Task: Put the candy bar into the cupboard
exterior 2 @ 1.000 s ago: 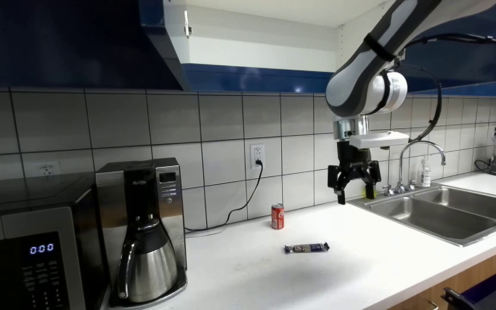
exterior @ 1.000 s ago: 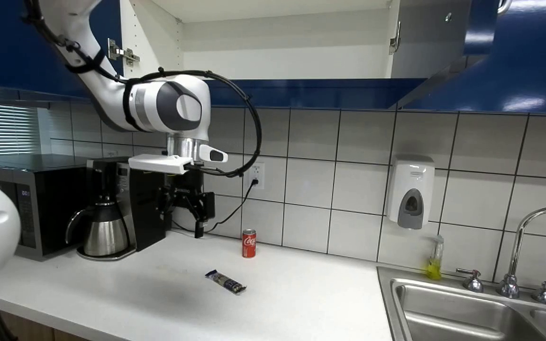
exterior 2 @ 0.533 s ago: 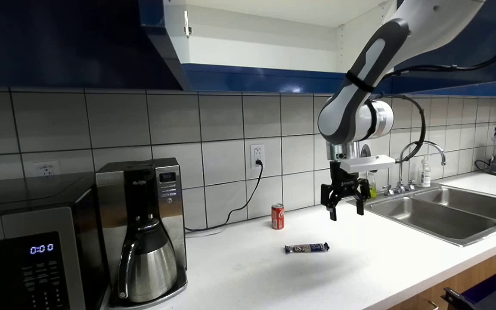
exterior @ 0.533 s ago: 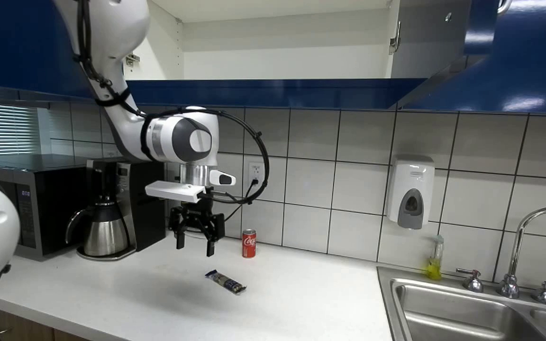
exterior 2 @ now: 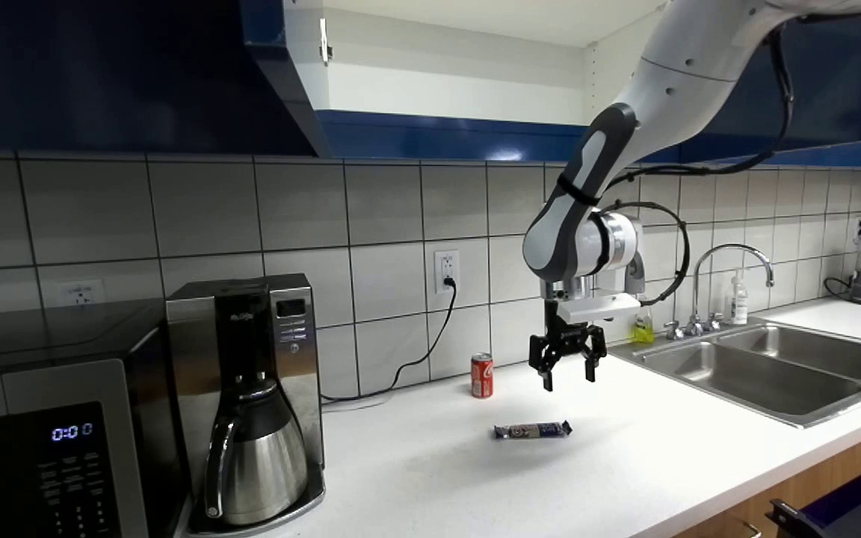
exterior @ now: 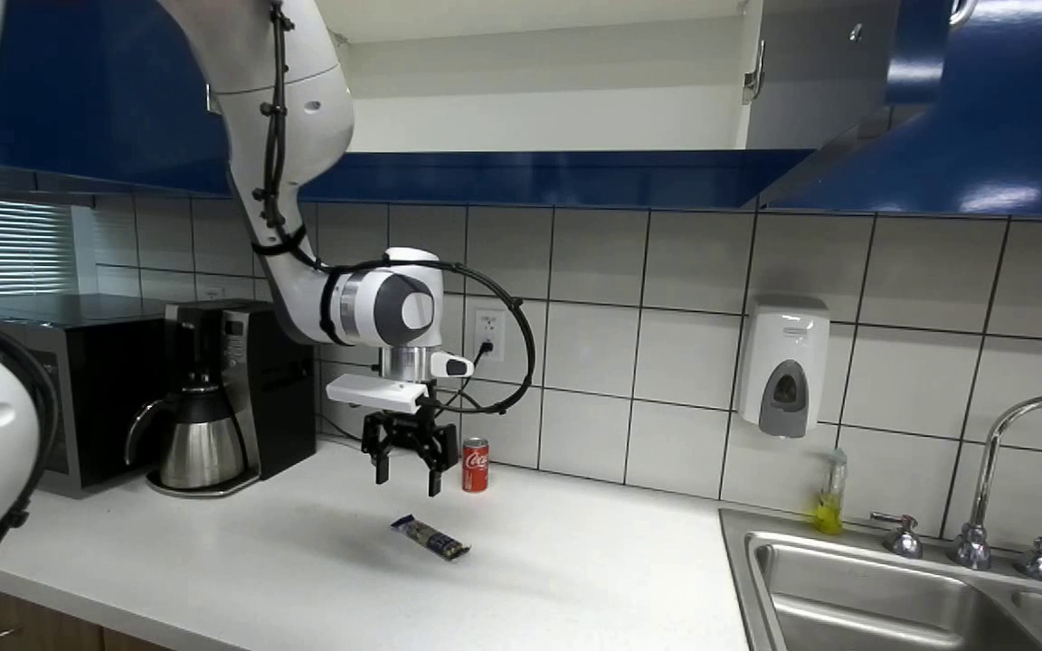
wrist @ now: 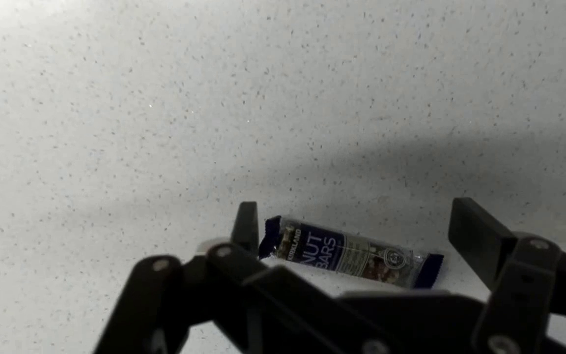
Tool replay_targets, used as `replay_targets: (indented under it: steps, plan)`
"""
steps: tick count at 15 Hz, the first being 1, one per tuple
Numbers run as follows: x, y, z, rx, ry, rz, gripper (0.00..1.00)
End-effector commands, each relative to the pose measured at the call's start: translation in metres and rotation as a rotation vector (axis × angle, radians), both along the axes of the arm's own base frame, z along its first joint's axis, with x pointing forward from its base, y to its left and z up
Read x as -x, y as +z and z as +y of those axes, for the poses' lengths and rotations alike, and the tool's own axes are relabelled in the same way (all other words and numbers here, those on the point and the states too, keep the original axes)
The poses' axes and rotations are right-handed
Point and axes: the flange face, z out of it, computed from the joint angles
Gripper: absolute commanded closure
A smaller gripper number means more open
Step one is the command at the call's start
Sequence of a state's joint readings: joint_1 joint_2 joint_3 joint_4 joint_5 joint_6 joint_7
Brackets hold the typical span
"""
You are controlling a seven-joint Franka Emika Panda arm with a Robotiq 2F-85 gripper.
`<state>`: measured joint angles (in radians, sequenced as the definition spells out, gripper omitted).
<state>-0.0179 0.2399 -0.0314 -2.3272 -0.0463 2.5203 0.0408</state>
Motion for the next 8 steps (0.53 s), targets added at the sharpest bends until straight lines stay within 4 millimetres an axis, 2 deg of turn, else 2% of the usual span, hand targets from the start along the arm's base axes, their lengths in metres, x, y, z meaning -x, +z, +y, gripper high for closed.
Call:
replay_targets:
  steps: [1, 5, 8]
  plan:
    - [-0.038, -0.020, 0.000, 0.023, 0.005, -0.002, 0.00]
    - [-0.061, -0.038, 0.000, 0.031, 0.018, 0.004, 0.00]
    - [-0.071, -0.047, 0.001, 0.042, 0.030, 0.010, 0.00]
